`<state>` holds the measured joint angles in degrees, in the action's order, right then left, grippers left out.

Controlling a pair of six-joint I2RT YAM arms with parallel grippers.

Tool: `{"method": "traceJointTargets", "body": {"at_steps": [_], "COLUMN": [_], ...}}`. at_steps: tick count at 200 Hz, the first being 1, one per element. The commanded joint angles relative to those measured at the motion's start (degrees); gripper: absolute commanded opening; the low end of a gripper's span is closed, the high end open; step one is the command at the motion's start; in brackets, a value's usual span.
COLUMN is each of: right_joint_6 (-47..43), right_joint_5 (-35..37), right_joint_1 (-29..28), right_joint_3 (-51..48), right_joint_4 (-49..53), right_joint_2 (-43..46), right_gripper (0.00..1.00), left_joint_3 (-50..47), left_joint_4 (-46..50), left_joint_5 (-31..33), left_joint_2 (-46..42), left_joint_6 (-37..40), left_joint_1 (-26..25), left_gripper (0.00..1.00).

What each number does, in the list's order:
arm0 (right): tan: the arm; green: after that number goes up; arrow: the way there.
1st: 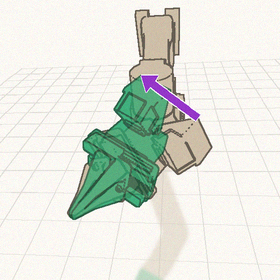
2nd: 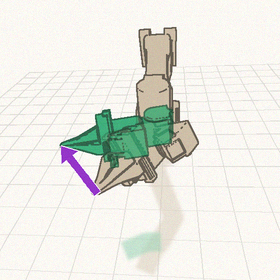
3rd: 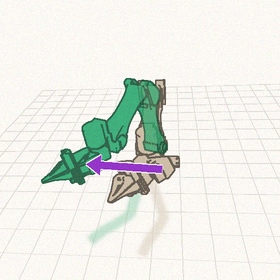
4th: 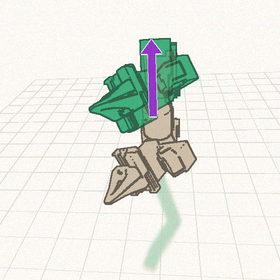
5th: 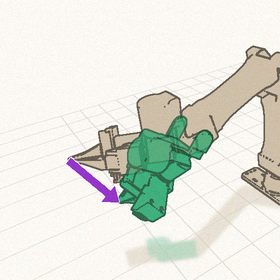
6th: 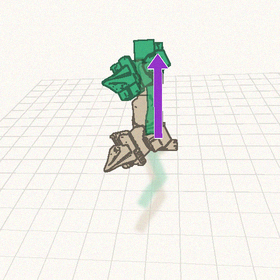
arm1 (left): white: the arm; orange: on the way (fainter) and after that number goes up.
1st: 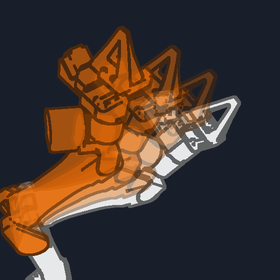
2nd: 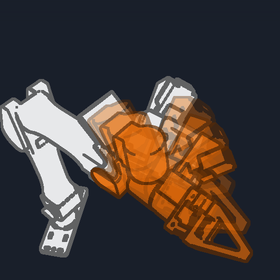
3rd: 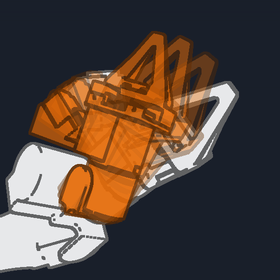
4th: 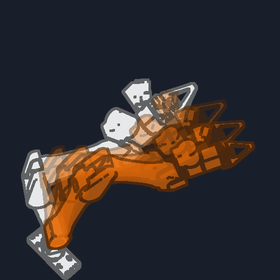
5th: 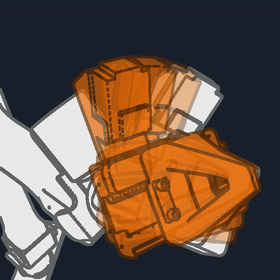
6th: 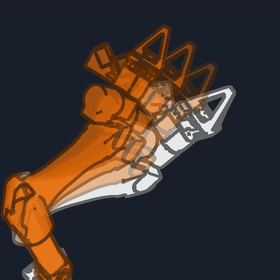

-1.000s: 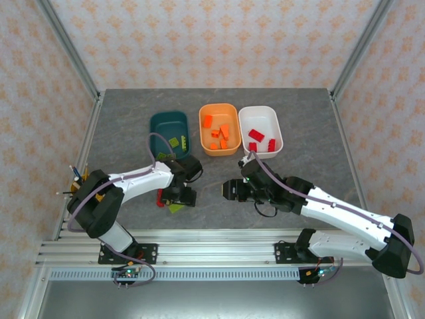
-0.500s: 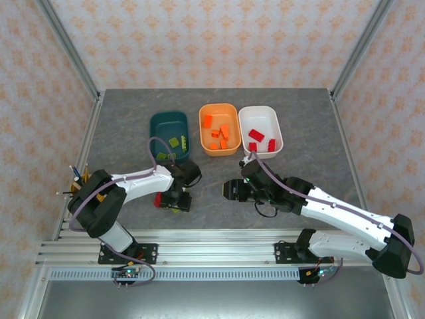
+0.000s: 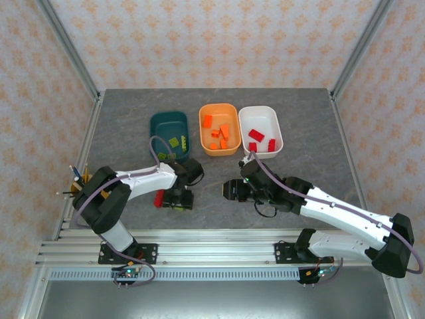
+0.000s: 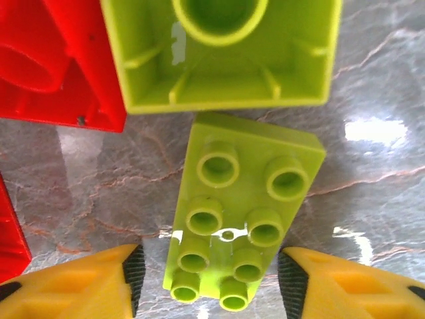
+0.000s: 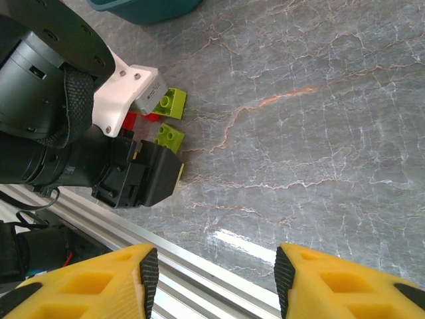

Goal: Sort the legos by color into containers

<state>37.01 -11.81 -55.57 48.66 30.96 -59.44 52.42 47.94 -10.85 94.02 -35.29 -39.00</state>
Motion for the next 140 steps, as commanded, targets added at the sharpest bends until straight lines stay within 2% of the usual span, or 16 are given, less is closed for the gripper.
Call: {"method": "traceJointTargets", "body": {"at_steps": [1, 27, 46, 97, 113, 140], "right_joint_6": [-0.54, -0.54, -0.54, -0.71, -0.73, -0.22], "right_joint_5": [1.47, 1.50, 1.44, 2.63, 3.89, 3.93], "right_joint_1": [-0.28, -0.27, -0.31, -0.22, -0.16, 1.86], "right_joint_3": [-0.10, -0.22, -0.10, -0.06, -0.42, -2.41], "right_joint_4": [-0.12, 0.06, 0.39, 2.28, 3.05, 2.20], "right_joint_2": [-0.24, -0.32, -0.23, 0.76, 1.80, 4.38], "right_gripper": [0.51, 0.51, 0.51, 0.52, 0.56, 0.66], "left_joint_3": [2.20, 2.83, 3.07, 0.27, 0.37, 2.50], "left_joint_4": [-2.96, -4.06, -4.73, -8.45, -8.42, -6.15], "left_joint_5": [2.79, 2.41, 2.24, -0.21, -0.23, 0.44], "left_joint_2": [1.44, 3.01, 4.60, 5.09, 4.28, 2.67], "left_joint_6": [-1.32, -0.36, 0.37, -0.90, -1.14, -1.54], "left_joint_1": [-0.28, -0.28, -0.12, -0.11, -0.13, -0.11], "left_gripper": [0.63, 0.62, 0.57, 0.29, 0.23, 0.22]}}
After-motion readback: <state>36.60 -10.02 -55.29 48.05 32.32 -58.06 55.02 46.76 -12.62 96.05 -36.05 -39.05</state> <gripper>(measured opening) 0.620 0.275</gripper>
